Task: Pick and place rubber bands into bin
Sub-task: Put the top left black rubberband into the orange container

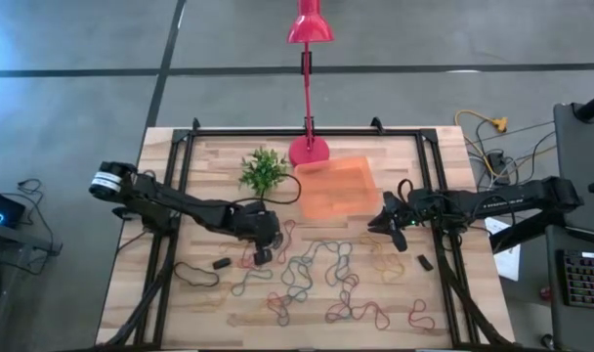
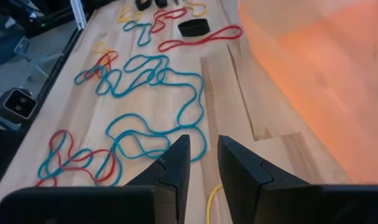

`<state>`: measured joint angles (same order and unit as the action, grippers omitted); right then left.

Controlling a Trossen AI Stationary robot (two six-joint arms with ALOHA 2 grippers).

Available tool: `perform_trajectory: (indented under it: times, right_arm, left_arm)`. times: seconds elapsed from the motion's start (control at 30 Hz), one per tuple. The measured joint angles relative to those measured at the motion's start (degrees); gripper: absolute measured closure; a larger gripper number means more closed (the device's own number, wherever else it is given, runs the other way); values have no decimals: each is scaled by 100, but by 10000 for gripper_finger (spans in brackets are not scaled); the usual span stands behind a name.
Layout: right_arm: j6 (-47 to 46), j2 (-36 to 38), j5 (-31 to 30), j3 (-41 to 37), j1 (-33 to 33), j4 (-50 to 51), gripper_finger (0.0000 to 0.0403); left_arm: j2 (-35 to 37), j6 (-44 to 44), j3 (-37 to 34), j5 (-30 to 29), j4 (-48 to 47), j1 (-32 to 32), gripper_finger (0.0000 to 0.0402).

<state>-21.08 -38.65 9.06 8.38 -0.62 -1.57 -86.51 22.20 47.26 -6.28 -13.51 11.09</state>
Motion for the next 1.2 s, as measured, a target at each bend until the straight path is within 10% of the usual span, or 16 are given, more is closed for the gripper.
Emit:
perform_trajectory:
  times: [1.2]
  right_arm:
    - [55, -11, -2, -15, 0, -69, 330]
  left_arm:
    - [-873, -1961, 173, 700, 533, 167, 372]
